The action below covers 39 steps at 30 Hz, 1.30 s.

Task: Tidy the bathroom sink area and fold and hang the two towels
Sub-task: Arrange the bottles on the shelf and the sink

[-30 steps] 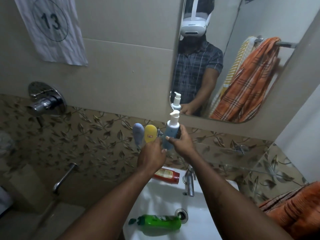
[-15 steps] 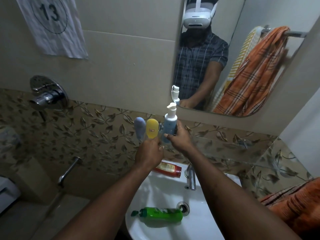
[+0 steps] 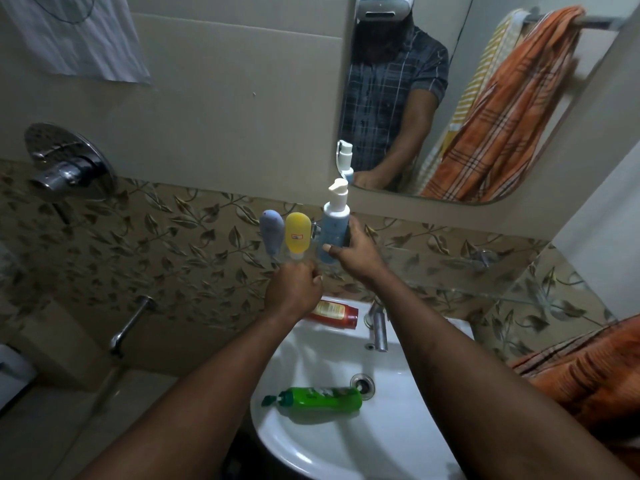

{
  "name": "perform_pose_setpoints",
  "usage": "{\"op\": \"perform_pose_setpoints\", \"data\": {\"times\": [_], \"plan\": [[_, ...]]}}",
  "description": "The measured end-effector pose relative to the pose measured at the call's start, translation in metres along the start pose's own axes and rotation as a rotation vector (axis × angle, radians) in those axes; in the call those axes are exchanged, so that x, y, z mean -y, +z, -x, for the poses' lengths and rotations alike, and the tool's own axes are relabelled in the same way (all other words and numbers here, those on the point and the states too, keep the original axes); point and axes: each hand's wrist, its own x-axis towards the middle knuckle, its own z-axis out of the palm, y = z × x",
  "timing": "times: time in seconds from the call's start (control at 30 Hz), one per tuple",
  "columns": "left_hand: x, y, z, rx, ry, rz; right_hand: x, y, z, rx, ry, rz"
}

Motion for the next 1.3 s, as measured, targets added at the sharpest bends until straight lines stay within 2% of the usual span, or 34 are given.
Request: {"op": "perform_pose_setpoints", "data": {"times": [0.17, 0.3, 0.4, 0.5, 0.57, 0.63, 0.7, 0.77, 0.87, 1.03, 1.3], "plan": [[0.005, 0.006, -0.004, 0.002, 0.016, -0.007, -0.004, -0.001, 0.004, -0.024, 0.01, 0.03], [0.008, 0.008, -0.006, 0.015, 0.015, -0.007, -0.007, 0.0, 0.01, -0.109, 0.046, 0.013], [0.013, 0.011, -0.006, 0.042, 0.01, -0.013, -0.013, 0.002, 0.025, -0.234, 0.072, -0.001], [0.024, 0.02, 0.0, 0.126, -0.005, -0.046, -0.027, 0.012, 0.055, -0.461, -0.026, 0.03], [0.034, 0.032, 0.01, 0.231, -0.001, -0.101, -0.044, 0.026, 0.079, -0.546, -0.068, 0.046], [0.047, 0.048, 0.024, 0.435, -0.001, -0.176, -0.067, 0.046, 0.101, -0.439, 0.02, 0.09], [0.061, 0.067, 0.043, 0.662, 0.011, -0.262, -0.094, 0.067, 0.123, -0.196, 0.153, 0.18], [0.075, 0.082, 0.065, 0.787, -0.007, -0.316, -0.118, 0.084, 0.142, -0.01, 0.294, 0.256], [0.093, 0.102, 0.097, 0.857, -0.024, -0.344, -0.145, 0.097, 0.163, 0.135, 0.422, 0.4], [0.103, 0.117, 0.123, 0.927, -0.031, -0.429, -0.167, 0.108, 0.183, 0.333, 0.432, 0.493], [0.095, 0.136, 0.133, 0.91, -0.065, -0.491, -0.177, 0.111, 0.204, 0.325, 0.438, 0.503]]}}
